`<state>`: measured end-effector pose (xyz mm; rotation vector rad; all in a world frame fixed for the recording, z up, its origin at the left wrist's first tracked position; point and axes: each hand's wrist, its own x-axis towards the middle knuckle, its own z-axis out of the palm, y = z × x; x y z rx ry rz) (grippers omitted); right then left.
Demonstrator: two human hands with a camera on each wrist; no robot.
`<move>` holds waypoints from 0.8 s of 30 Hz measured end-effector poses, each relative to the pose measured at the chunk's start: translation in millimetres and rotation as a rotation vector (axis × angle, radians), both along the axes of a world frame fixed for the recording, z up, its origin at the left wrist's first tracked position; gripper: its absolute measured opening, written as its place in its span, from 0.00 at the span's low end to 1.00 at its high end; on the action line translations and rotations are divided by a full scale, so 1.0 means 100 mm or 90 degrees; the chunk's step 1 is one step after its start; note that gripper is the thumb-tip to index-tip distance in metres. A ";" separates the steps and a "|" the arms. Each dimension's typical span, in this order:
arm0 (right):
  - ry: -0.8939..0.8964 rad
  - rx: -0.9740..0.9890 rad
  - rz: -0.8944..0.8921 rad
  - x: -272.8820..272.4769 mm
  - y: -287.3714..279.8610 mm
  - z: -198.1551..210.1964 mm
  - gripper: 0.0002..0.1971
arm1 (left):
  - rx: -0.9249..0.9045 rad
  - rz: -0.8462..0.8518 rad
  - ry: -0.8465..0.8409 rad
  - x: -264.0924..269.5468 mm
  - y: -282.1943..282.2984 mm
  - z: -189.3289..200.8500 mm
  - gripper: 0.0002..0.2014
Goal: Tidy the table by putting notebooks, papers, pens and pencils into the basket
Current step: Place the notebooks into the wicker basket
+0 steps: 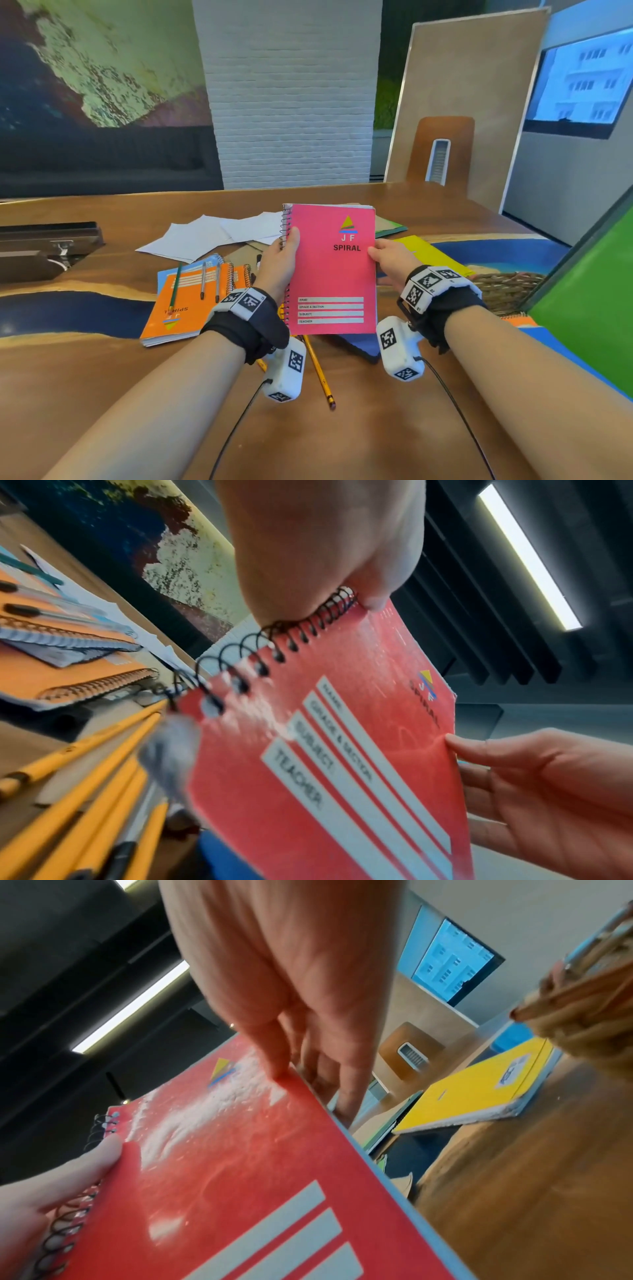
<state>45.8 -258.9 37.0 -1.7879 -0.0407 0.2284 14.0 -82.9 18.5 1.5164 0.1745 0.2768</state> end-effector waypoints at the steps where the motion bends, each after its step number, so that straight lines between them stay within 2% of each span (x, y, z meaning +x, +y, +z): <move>1: 0.007 -0.019 0.016 -0.01 -0.02 0.02 0.14 | -0.008 0.002 -0.008 0.00 -0.04 0.02 0.17; 5: 0.028 -0.198 0.050 -0.03 -0.29 0.05 0.20 | -0.020 0.028 -0.014 0.03 -0.32 0.11 0.18; 8: -0.004 -0.207 0.038 -0.05 -0.59 0.08 0.24 | 0.042 0.073 -0.030 0.07 -0.58 0.12 0.20; 11: -0.013 -0.173 0.016 -0.01 -0.93 0.10 0.18 | 0.087 0.078 -0.054 0.12 -0.83 0.16 0.12; 14: -0.002 -0.195 -0.025 -0.03 -1.27 0.11 0.11 | 0.121 0.065 -0.061 0.20 -1.07 0.23 0.03; 17: -0.019 -0.224 -0.111 -0.11 -1.48 0.21 0.13 | 0.116 0.026 -0.082 0.26 -1.31 0.27 0.11; 20: -0.031 -0.317 -0.174 -0.20 -1.71 0.25 0.15 | 0.135 -0.025 -0.070 0.29 -1.59 0.21 0.16; 24: -0.040 -0.410 -0.195 -0.28 -2.04 0.25 0.16 | 0.182 -0.085 0.003 0.33 -1.94 0.13 0.29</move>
